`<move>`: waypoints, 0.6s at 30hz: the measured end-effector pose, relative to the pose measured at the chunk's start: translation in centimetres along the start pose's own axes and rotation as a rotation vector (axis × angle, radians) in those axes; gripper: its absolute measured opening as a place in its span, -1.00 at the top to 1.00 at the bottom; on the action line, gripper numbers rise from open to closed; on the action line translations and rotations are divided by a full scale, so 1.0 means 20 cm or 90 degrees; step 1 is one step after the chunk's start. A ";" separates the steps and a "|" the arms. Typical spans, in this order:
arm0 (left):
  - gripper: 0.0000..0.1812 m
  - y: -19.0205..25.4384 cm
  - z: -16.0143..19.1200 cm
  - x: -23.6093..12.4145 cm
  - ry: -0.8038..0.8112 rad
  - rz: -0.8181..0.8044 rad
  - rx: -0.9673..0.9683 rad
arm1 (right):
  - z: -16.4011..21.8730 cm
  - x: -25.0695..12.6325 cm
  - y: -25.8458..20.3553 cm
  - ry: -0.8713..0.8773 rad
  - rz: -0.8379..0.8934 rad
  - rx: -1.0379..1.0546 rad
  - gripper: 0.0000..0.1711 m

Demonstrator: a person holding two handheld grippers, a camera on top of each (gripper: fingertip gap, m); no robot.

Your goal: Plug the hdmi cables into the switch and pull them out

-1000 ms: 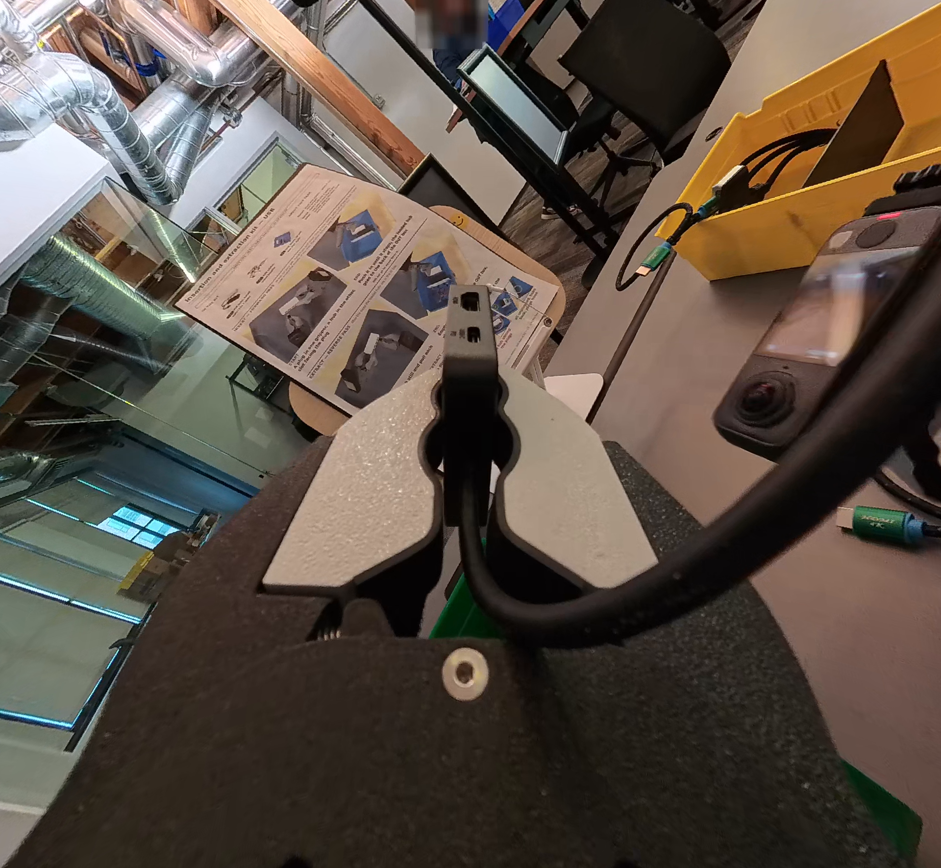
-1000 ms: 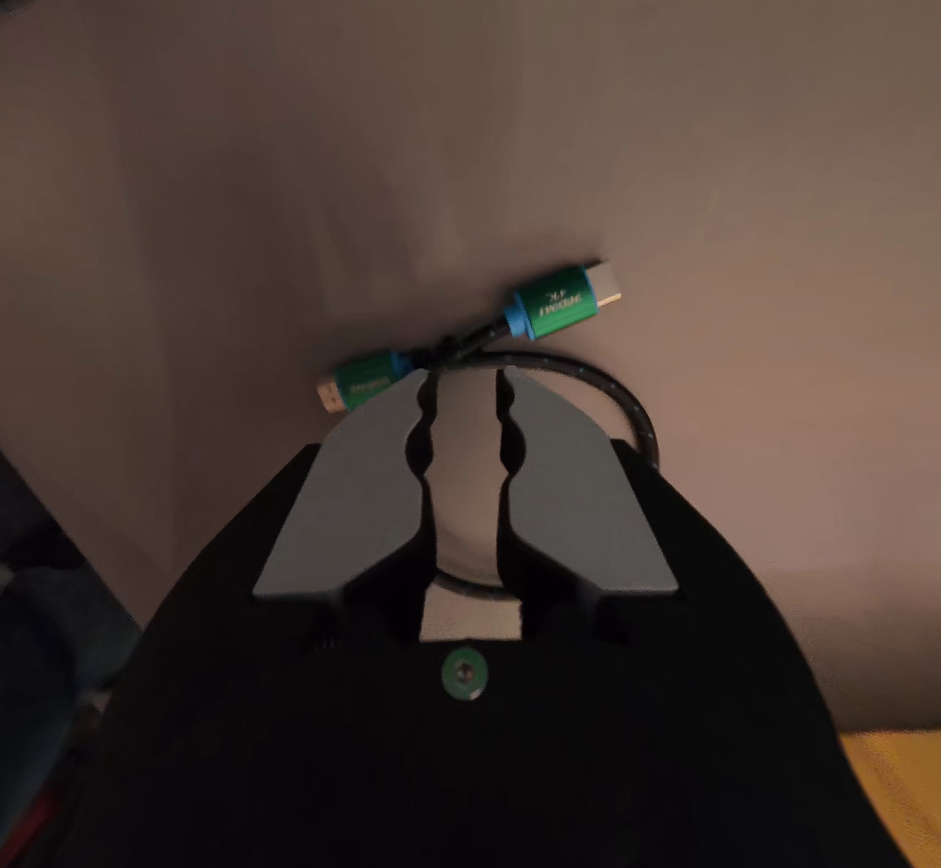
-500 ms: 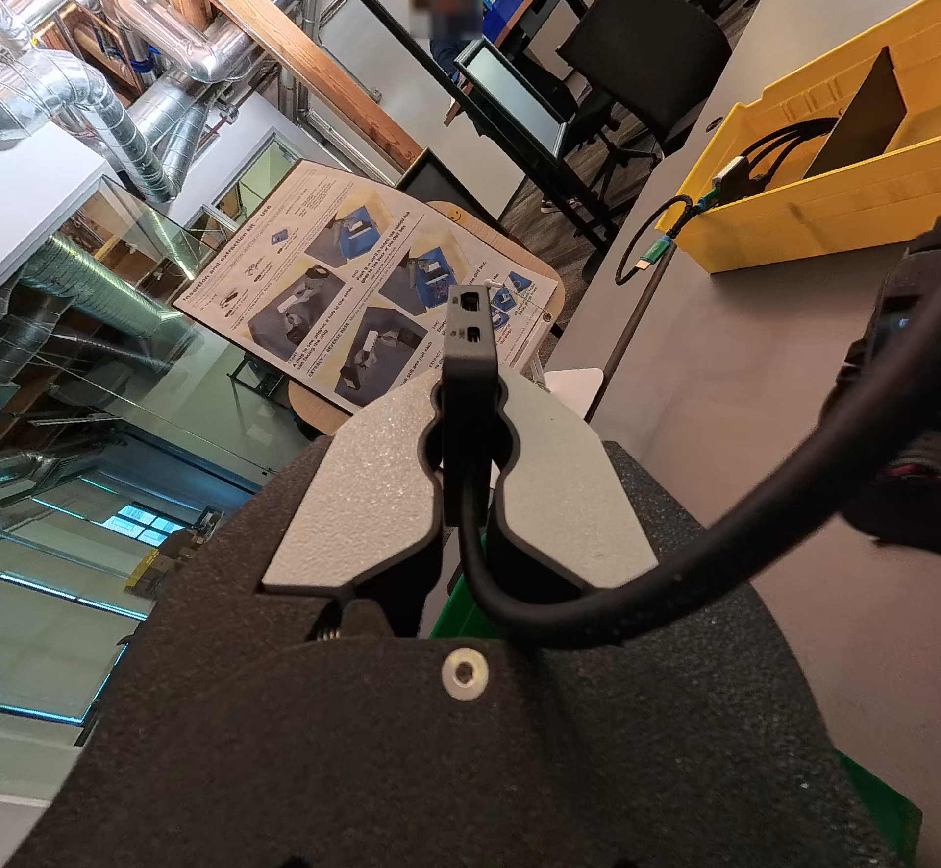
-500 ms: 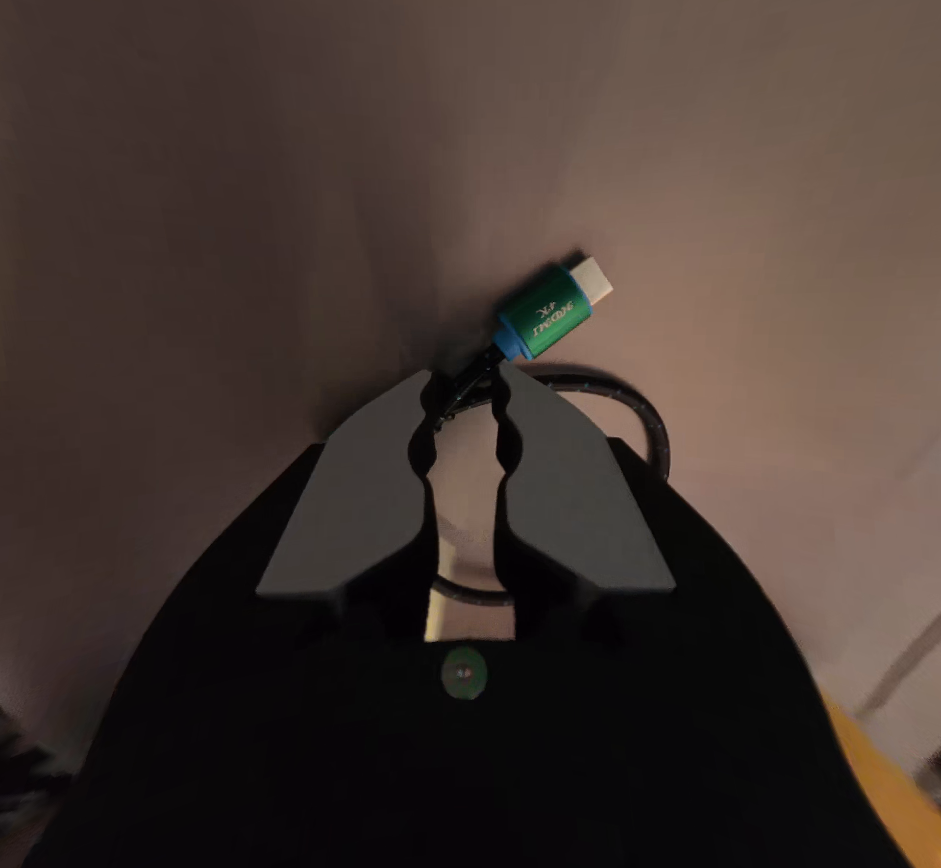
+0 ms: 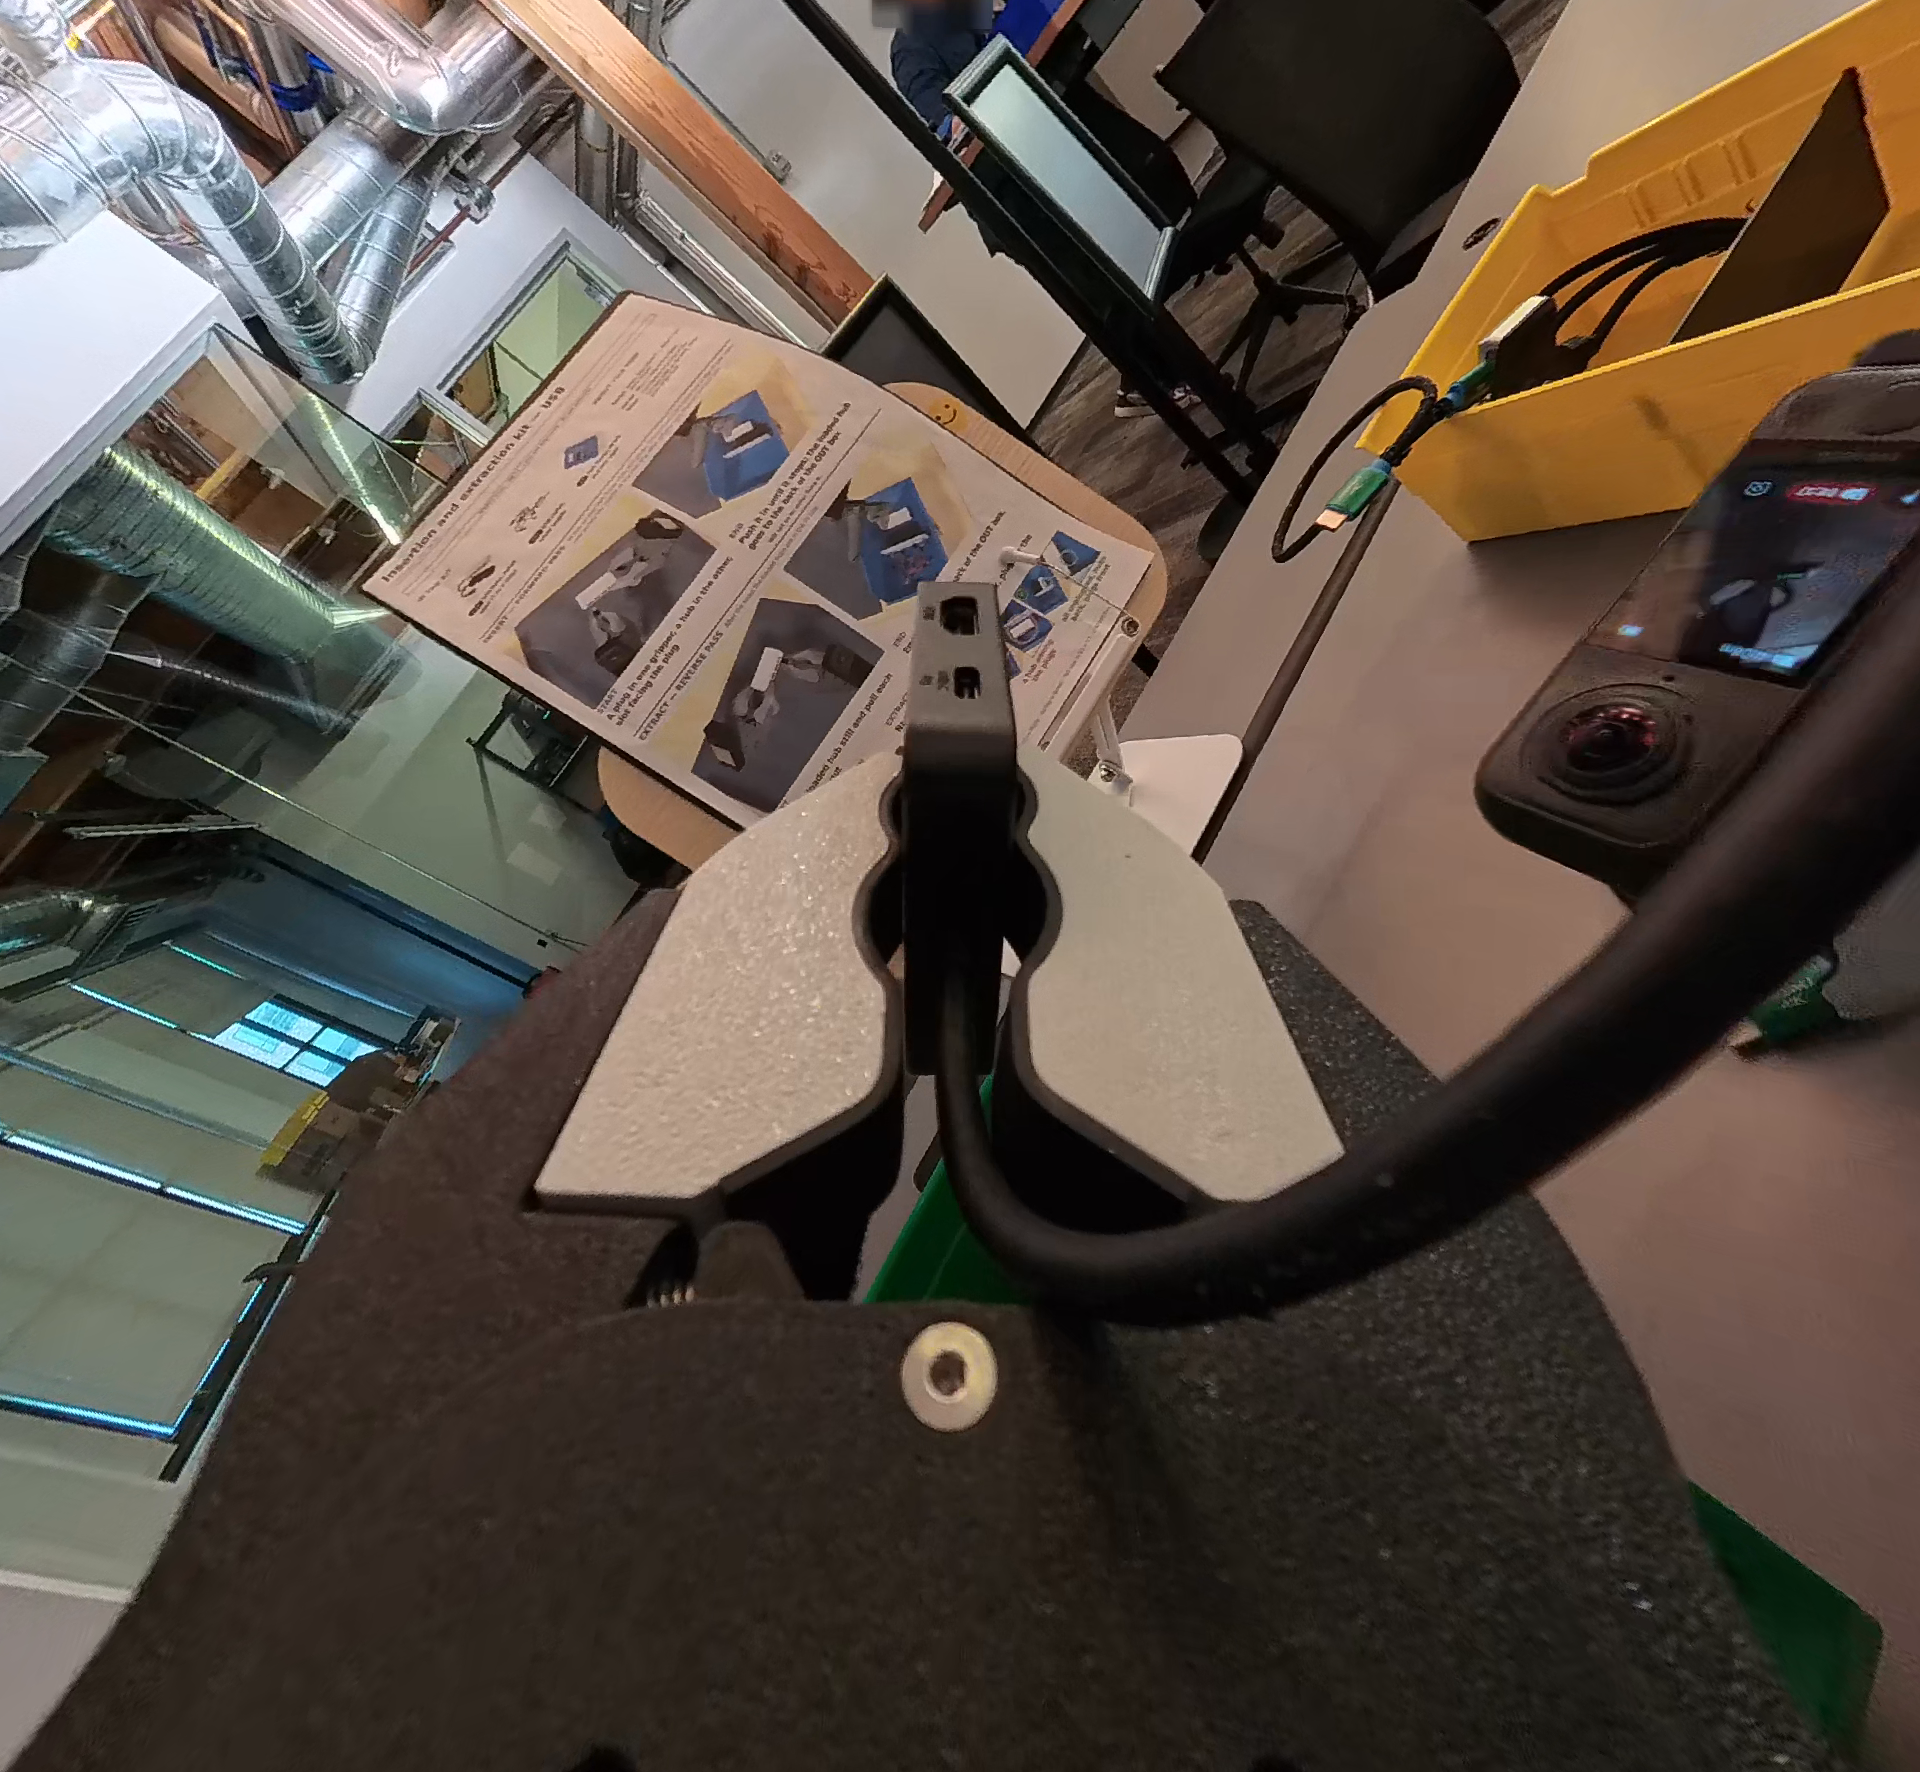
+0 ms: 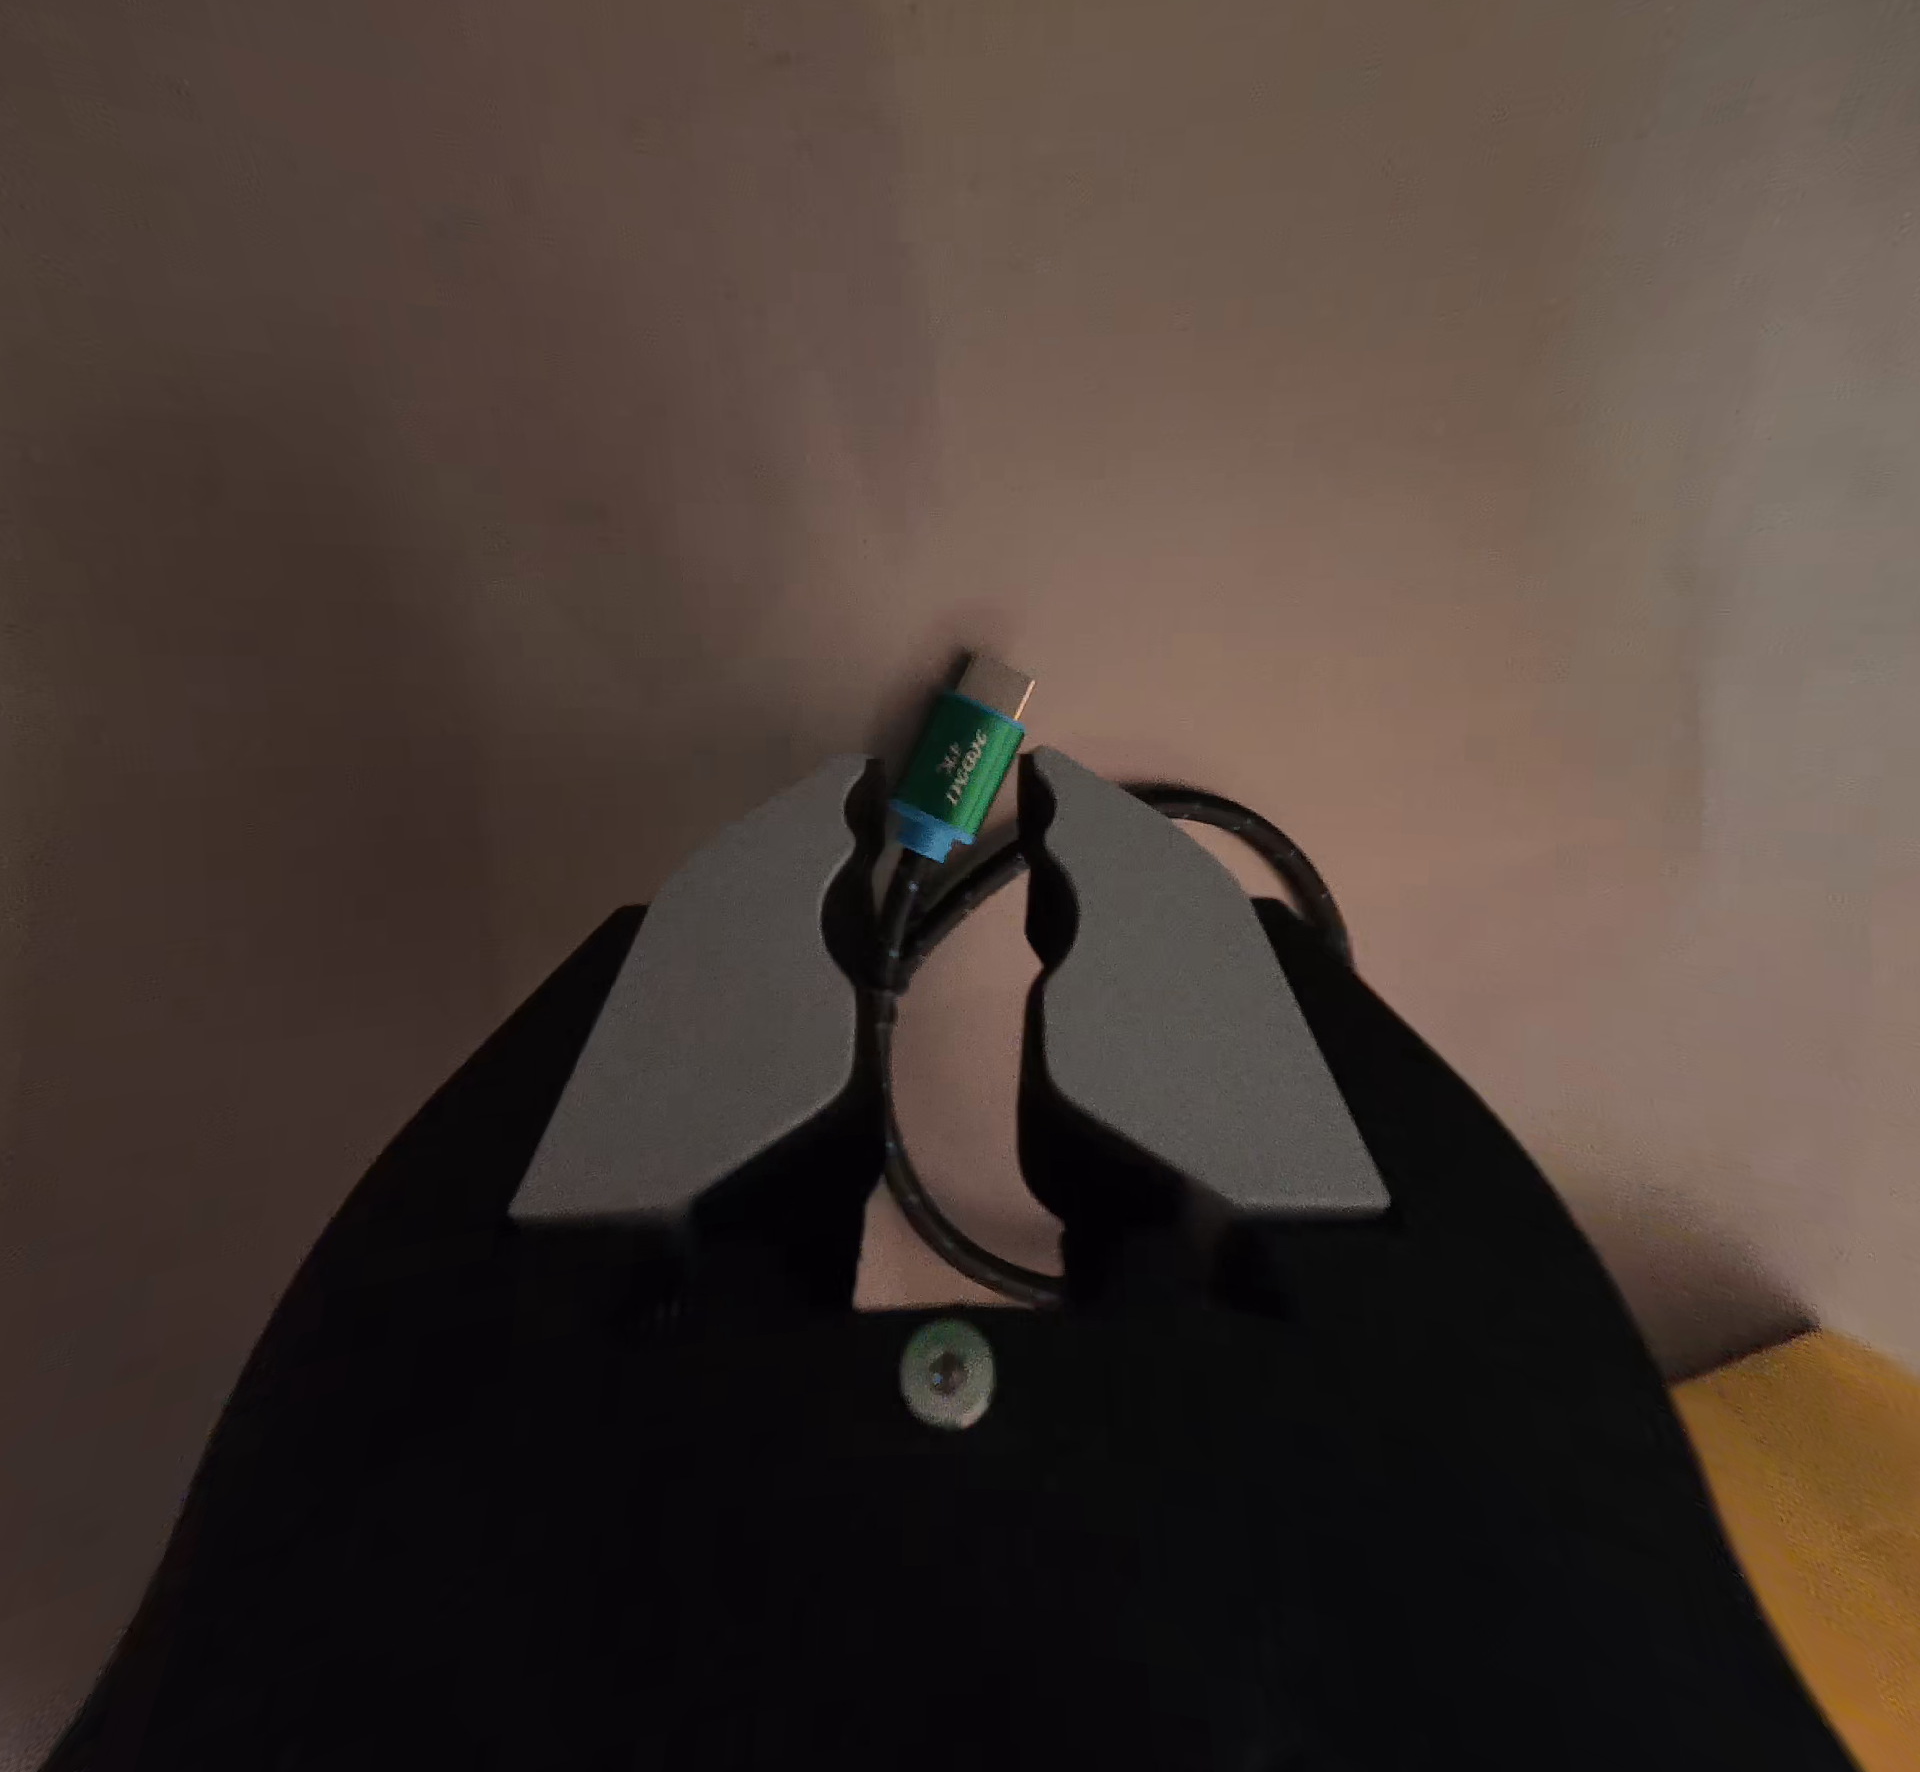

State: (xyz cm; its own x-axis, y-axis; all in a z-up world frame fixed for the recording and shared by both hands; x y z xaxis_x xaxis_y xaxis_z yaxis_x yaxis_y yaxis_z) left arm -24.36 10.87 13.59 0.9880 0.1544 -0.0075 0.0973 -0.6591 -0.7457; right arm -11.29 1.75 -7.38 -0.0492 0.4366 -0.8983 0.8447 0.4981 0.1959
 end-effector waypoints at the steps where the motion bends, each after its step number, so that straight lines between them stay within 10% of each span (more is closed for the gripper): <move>1: 0.85 0.00 0.00 0.00 -0.001 -0.001 -0.002 | 0.00 0.01 -0.01 0.000 0.000 0.027 0.68; 18: 0.85 0.00 -0.03 -0.05 0.108 0.012 0.009 | 0.10 0.09 0.00 -0.023 -0.001 0.080 0.74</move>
Point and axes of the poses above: each gripper's, where its closed fingertips meet, x out along the fingers, z out of its underside, y = z × x across the jaws, the point moved 7 cm from there along -x, back along the fingers, and after that the axes turned 1 degree about y, right-handed, at the moved point
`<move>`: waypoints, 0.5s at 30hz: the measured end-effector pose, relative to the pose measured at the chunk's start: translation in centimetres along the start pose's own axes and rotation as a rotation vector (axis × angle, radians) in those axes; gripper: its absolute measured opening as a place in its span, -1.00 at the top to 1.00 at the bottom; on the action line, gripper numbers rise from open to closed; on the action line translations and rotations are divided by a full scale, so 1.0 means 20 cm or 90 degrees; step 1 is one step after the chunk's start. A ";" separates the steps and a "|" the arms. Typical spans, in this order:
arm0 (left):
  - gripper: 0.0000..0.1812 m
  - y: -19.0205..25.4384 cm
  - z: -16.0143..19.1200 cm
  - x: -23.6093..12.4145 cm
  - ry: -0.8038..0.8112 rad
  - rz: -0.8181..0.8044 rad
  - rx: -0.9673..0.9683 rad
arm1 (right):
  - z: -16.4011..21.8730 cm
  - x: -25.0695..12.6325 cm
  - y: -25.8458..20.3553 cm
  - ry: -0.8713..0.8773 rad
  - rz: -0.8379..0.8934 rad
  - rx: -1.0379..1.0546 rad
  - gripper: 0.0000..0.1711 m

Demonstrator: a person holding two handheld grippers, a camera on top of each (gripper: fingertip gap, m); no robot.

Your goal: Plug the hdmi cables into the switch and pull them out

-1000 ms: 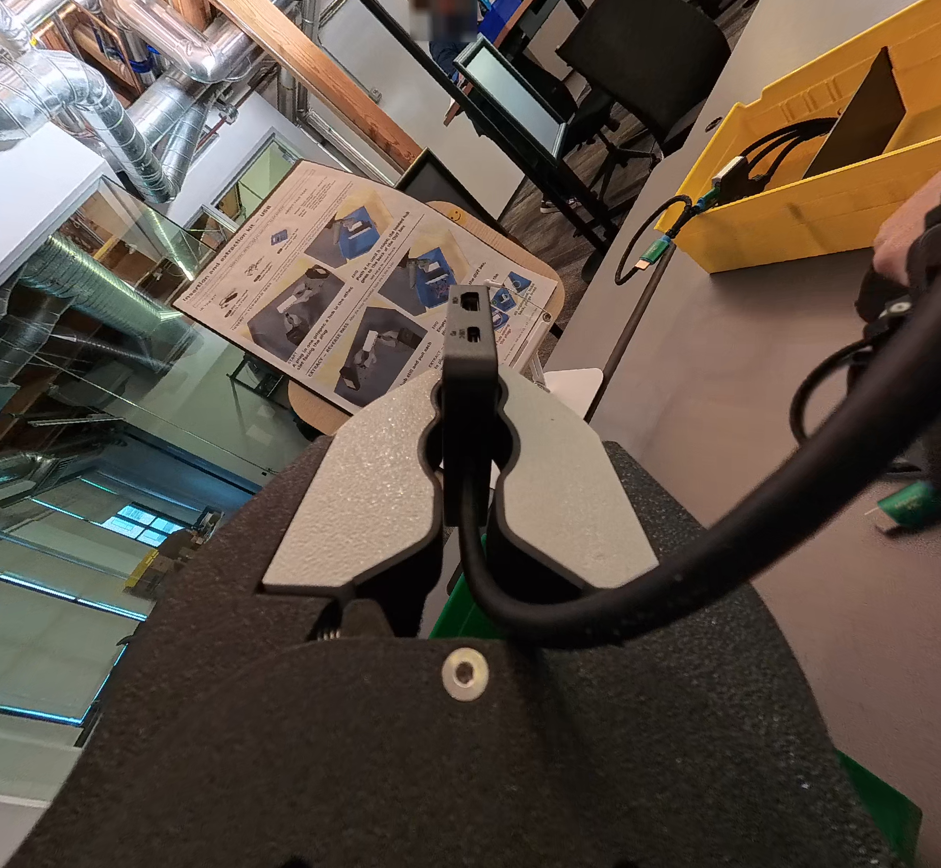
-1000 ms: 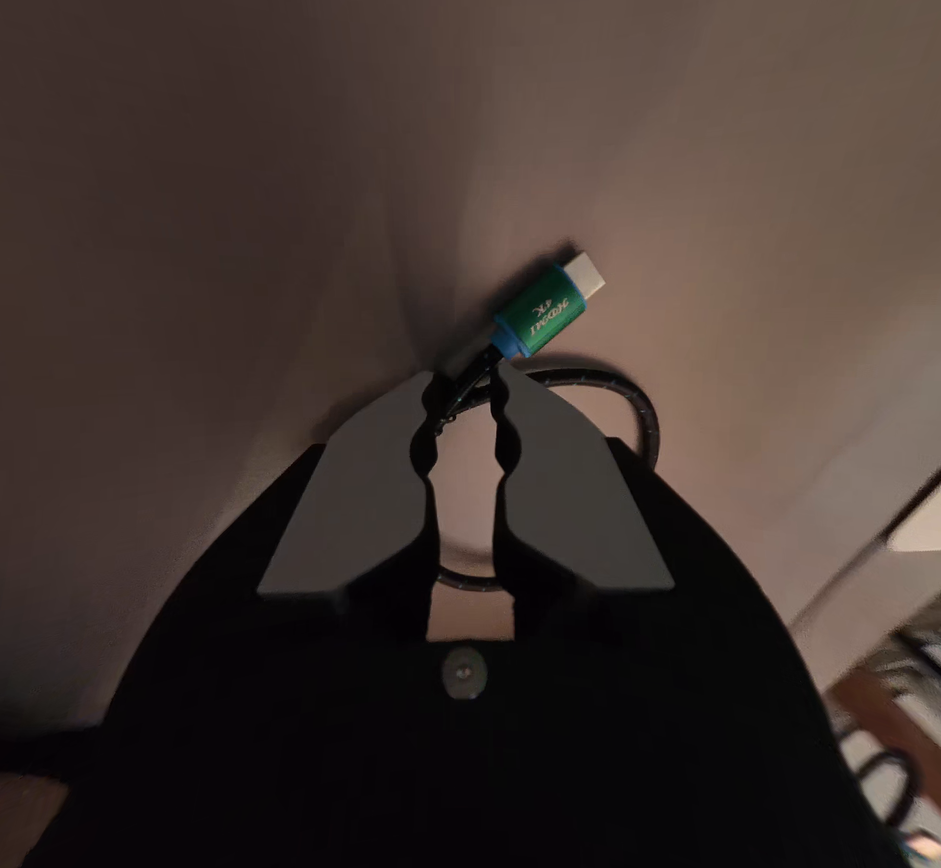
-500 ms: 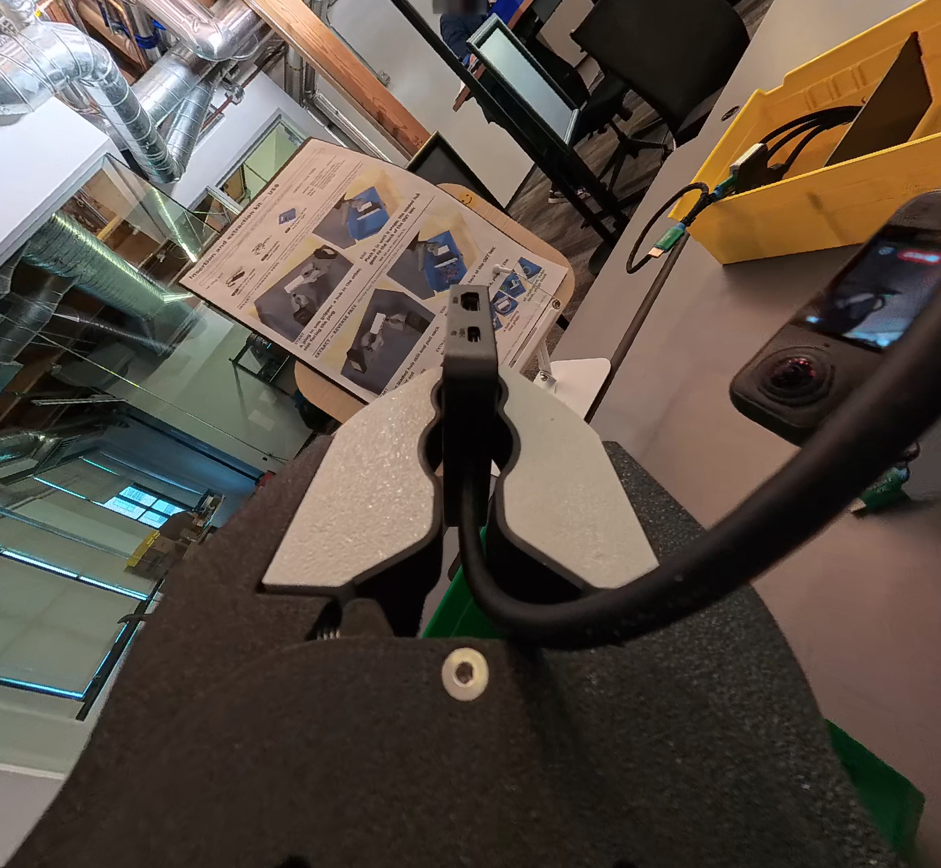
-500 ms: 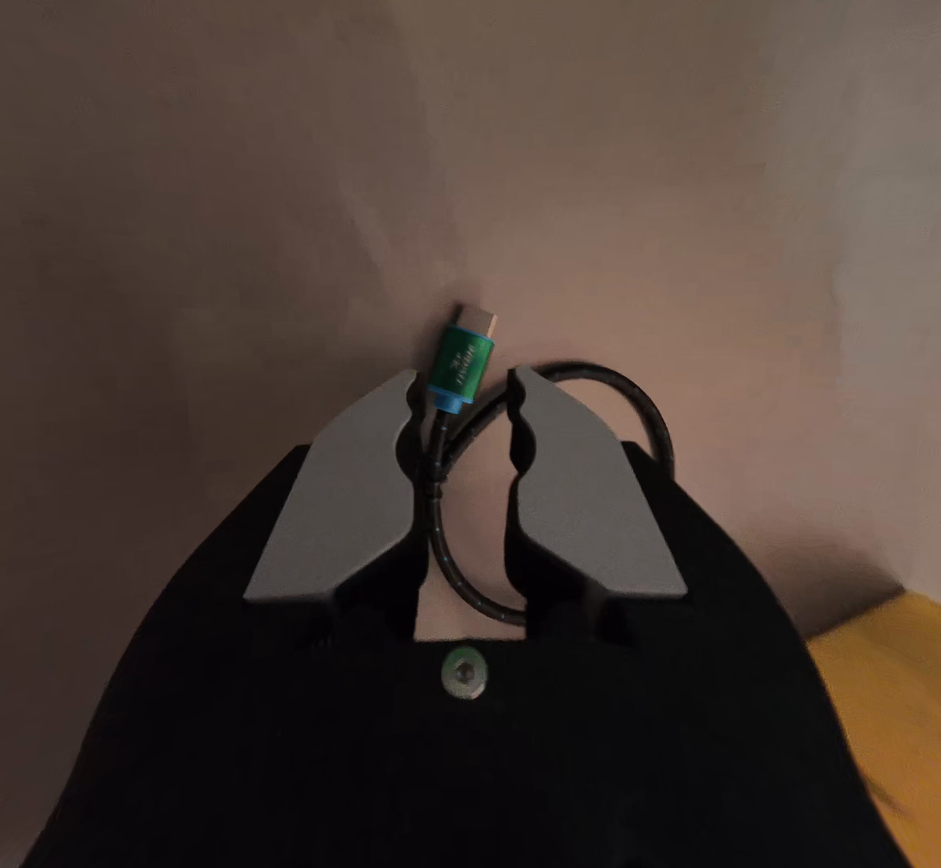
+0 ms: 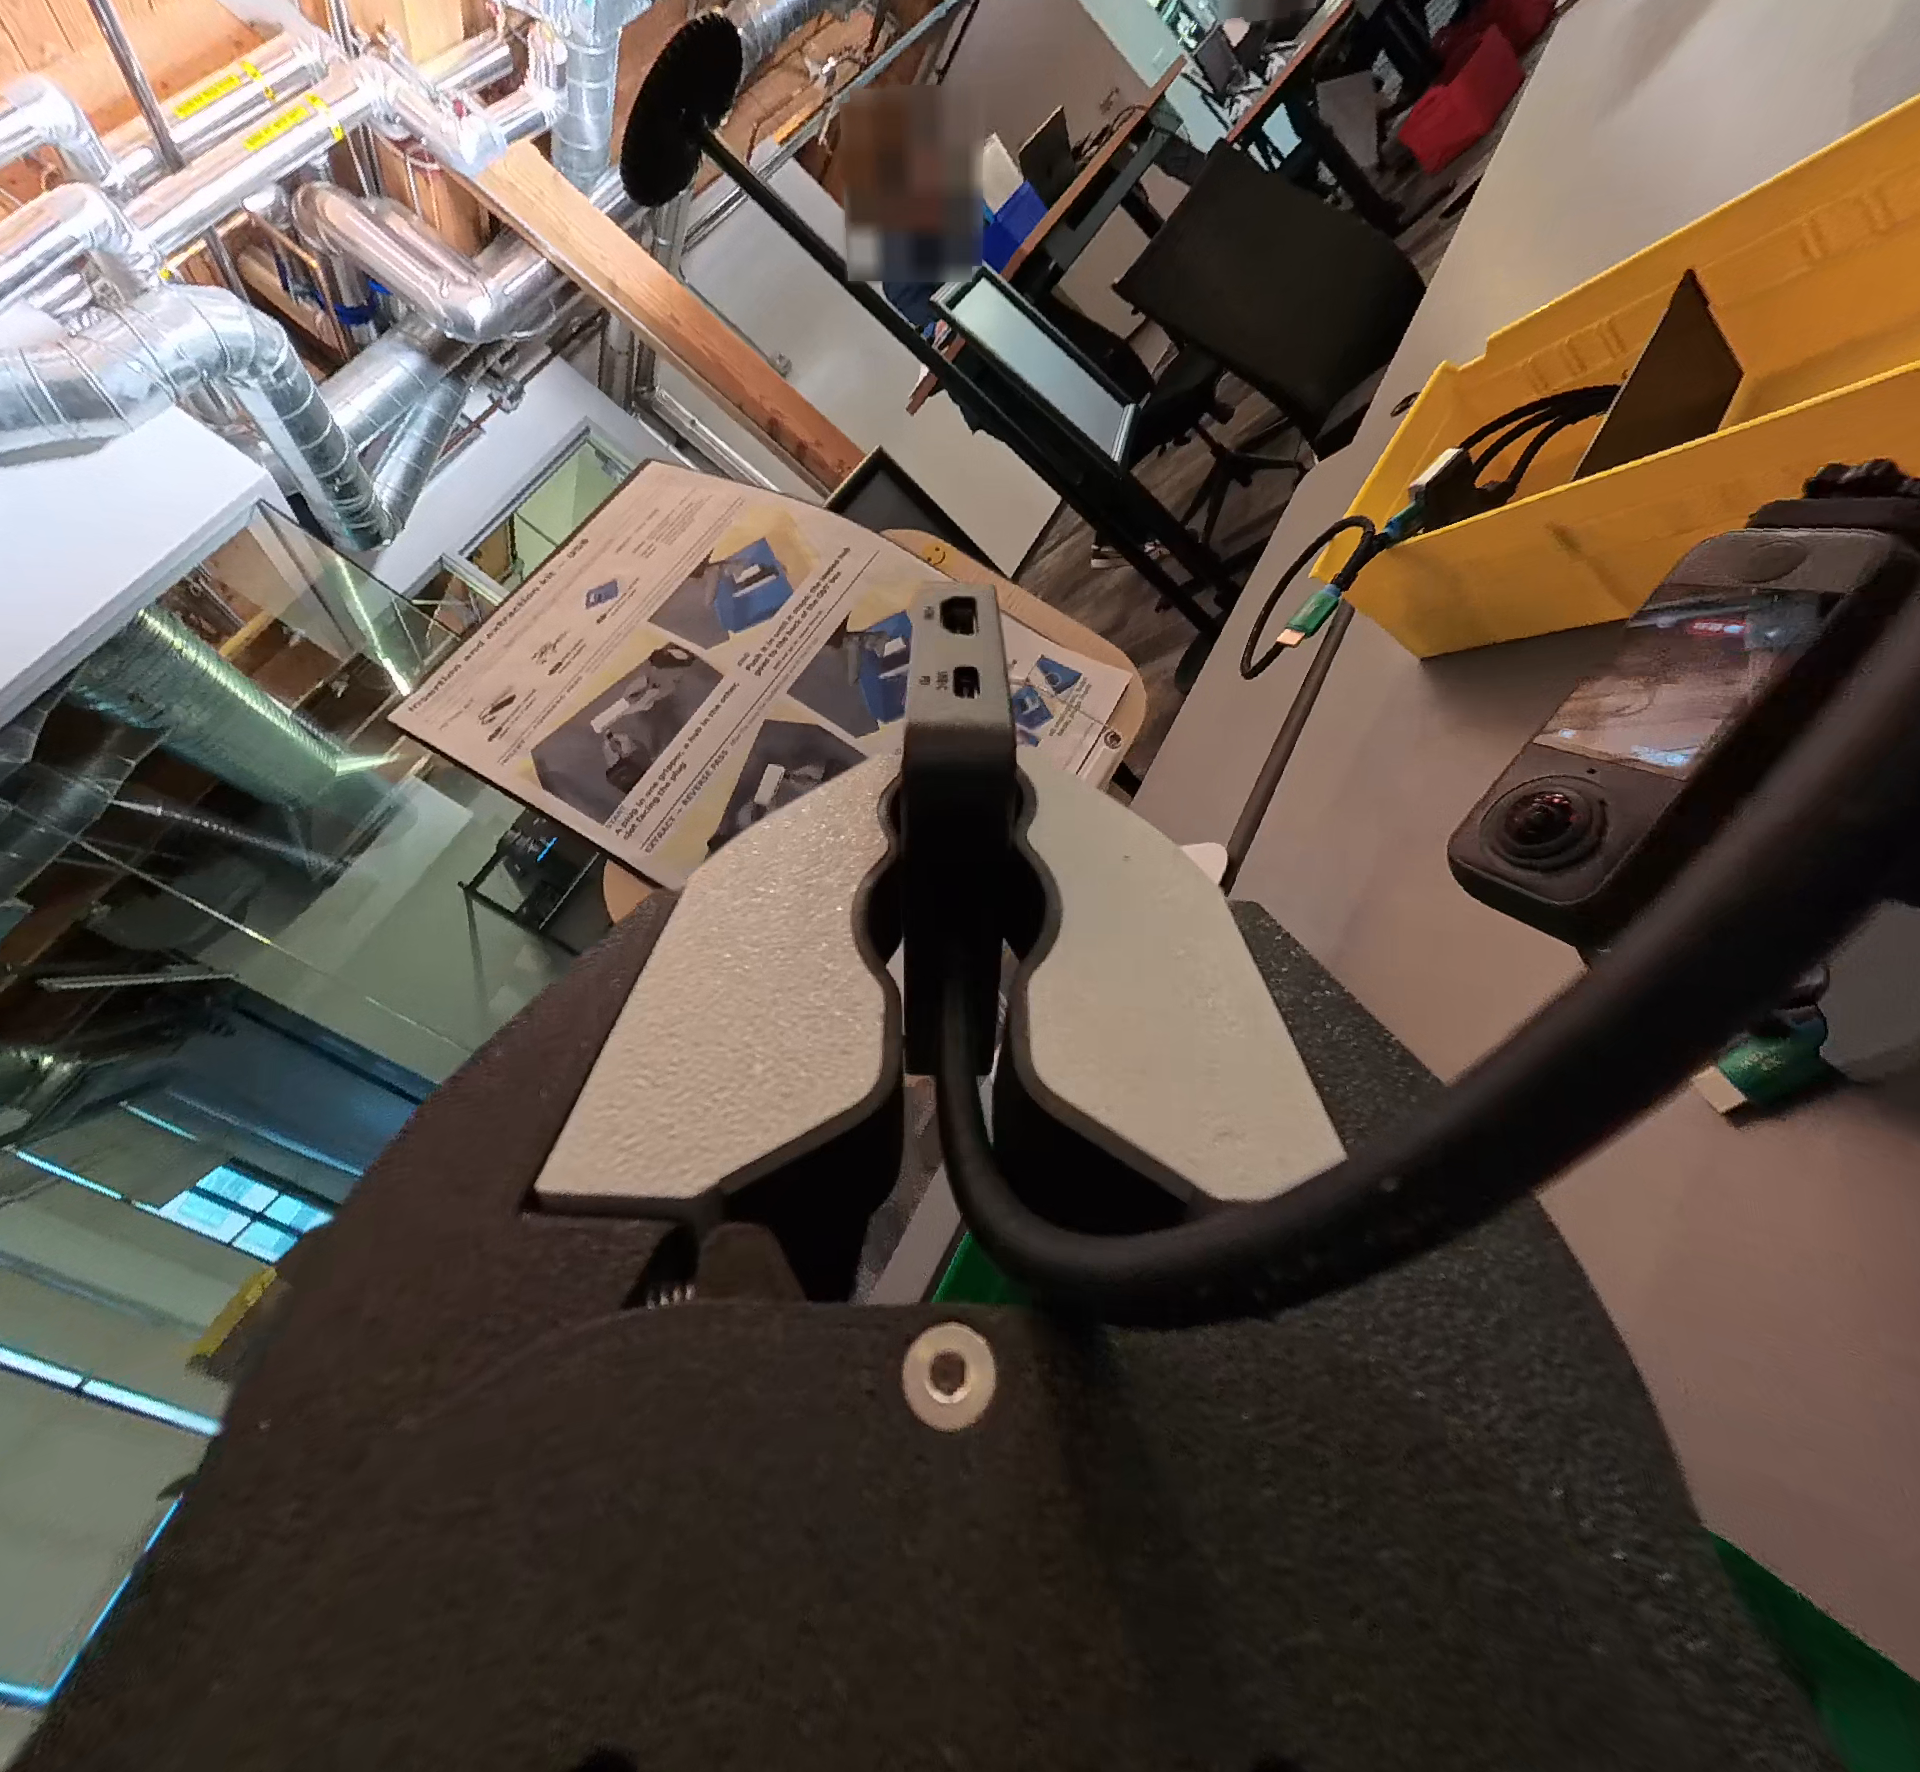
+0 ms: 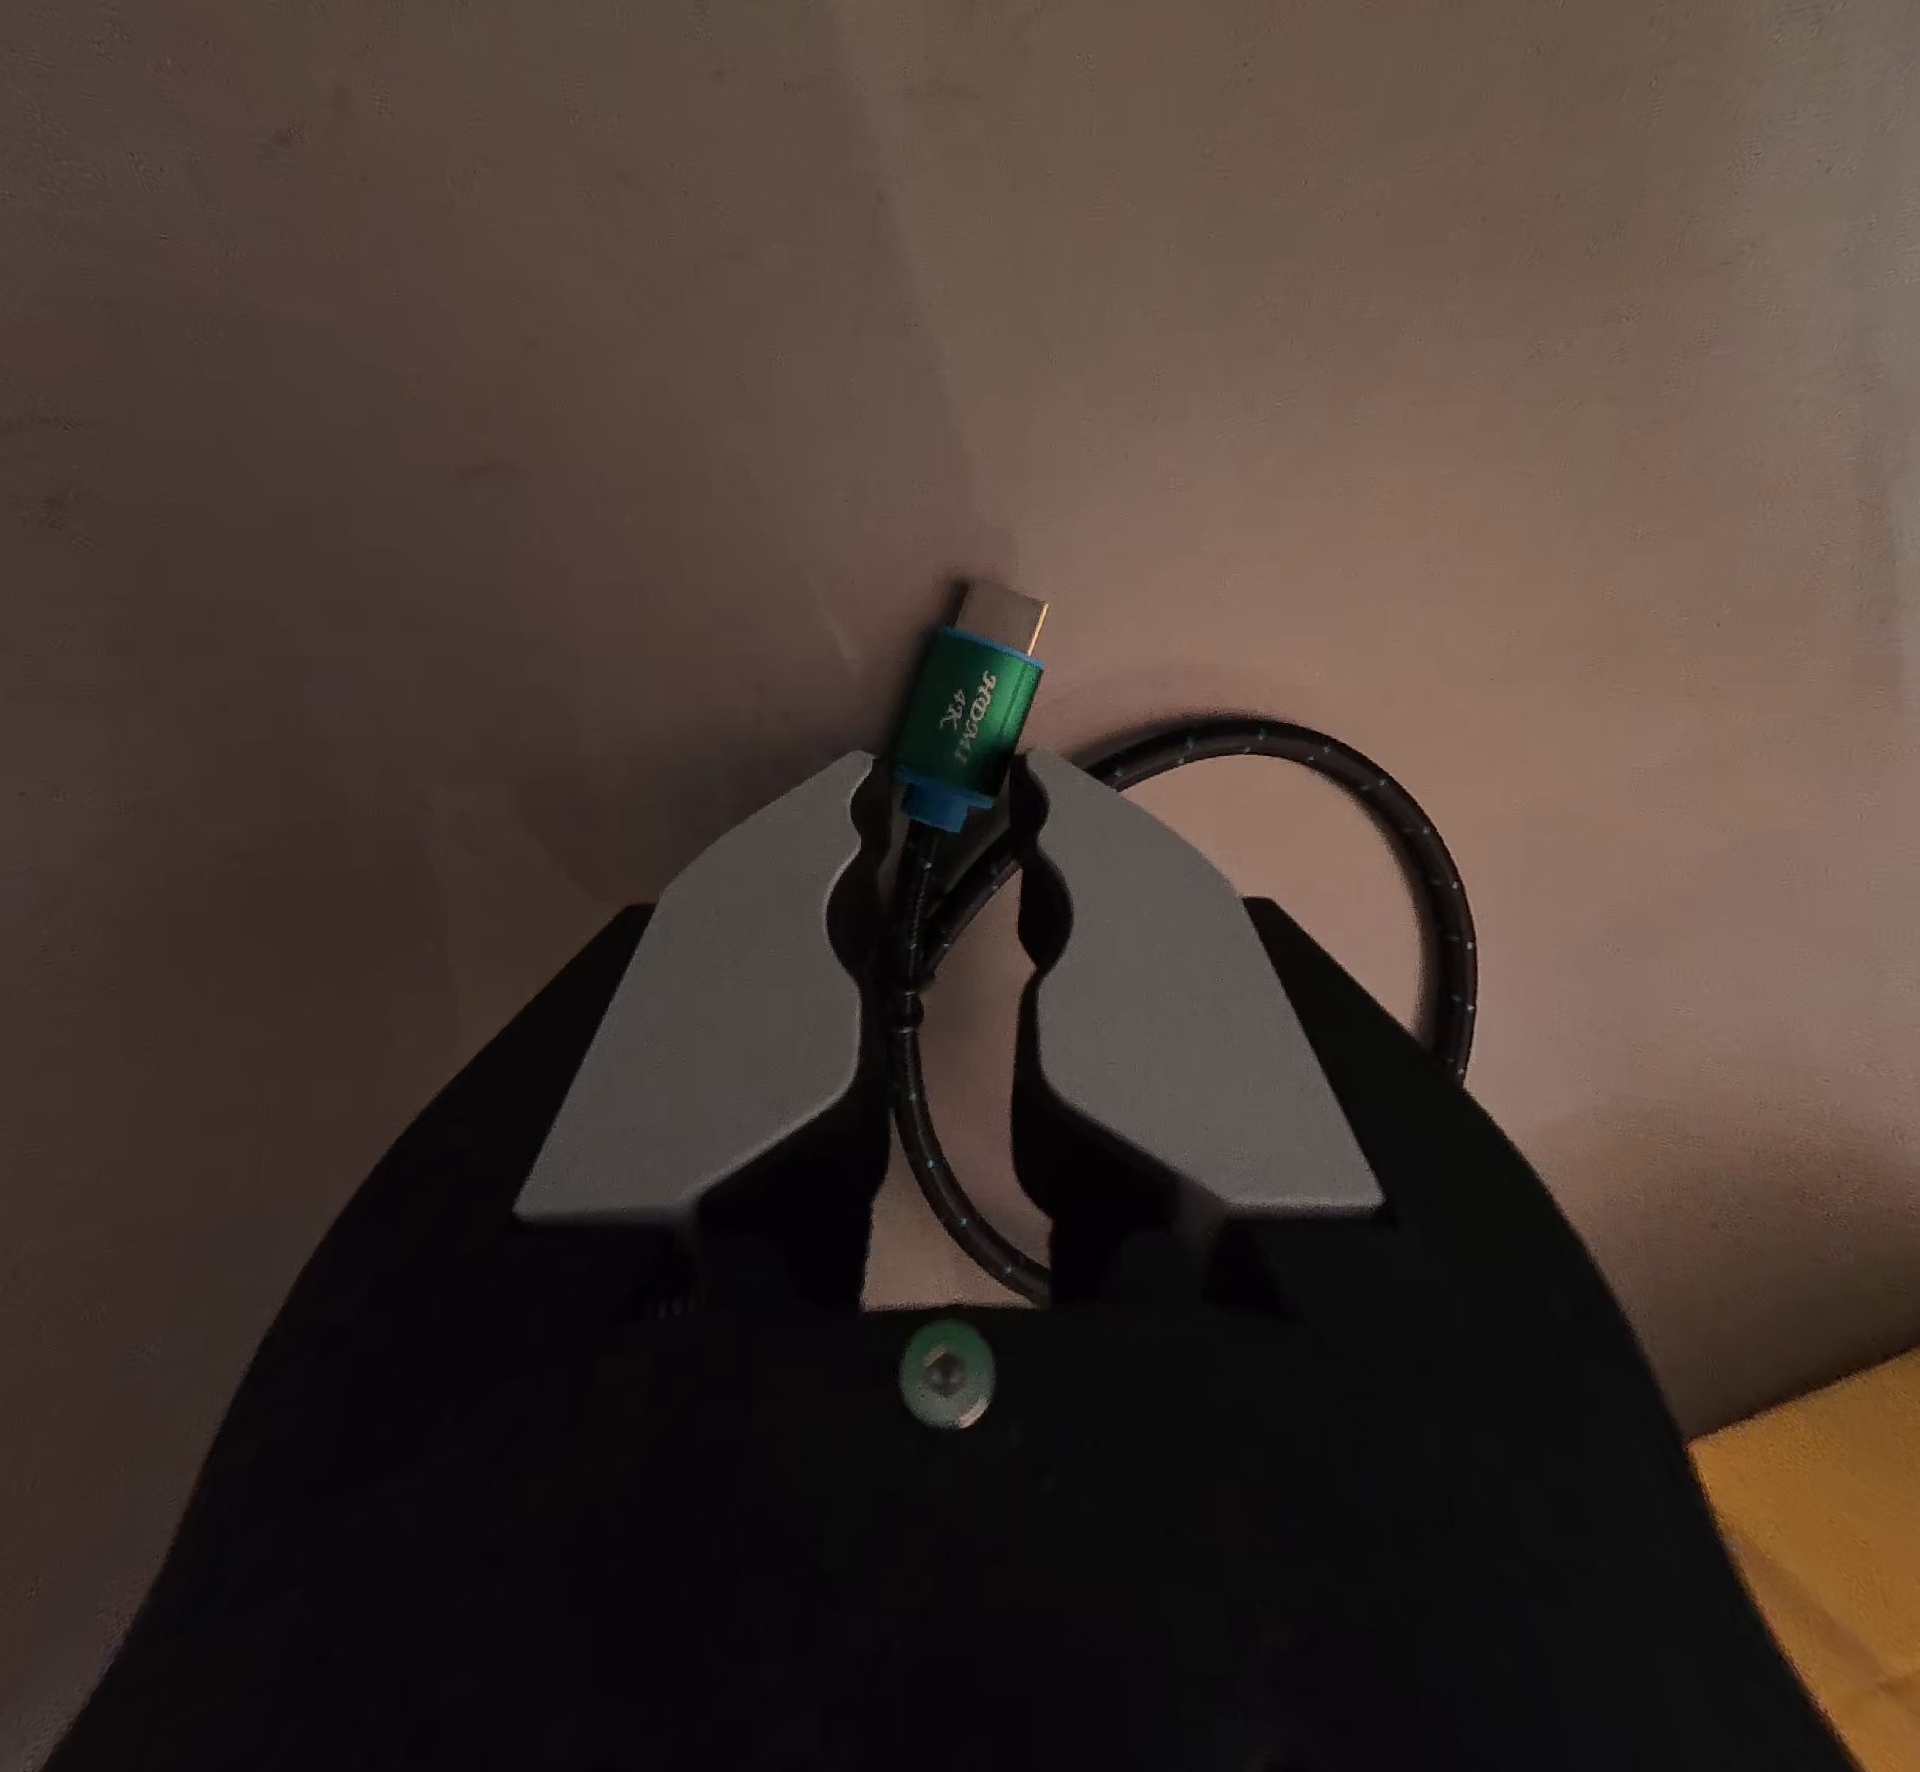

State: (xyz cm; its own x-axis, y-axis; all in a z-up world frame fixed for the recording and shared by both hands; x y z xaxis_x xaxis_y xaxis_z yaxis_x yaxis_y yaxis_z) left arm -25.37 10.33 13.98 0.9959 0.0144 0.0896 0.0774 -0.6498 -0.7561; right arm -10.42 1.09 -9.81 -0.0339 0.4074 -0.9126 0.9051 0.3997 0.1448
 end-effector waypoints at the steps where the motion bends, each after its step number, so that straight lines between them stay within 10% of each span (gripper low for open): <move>1: 0.85 0.00 -0.01 0.00 0.002 0.000 0.003 | 0.00 0.00 0.00 0.004 -0.004 -0.003 0.74; 15: 0.85 0.06 -0.01 0.06 -0.038 0.021 0.046 | -0.01 0.02 0.04 0.048 -0.042 -0.061 0.74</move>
State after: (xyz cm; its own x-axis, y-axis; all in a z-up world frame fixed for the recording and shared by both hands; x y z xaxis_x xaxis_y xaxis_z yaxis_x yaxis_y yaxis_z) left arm -24.01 9.37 13.27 0.9988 0.0408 0.0270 0.0460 -0.5941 -0.8031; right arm -9.85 1.76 -9.95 -0.1272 0.4360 -0.8909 0.8553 0.5031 0.1241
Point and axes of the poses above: each gripper's, where its closed fingertips meet, x out along the fingers, z out of its underside, y = z × x across the jaws, the point moved 7 cm from there along -x, back along the fingers, and after that the axes turned 1 degree about y, right-handed, at the moved point
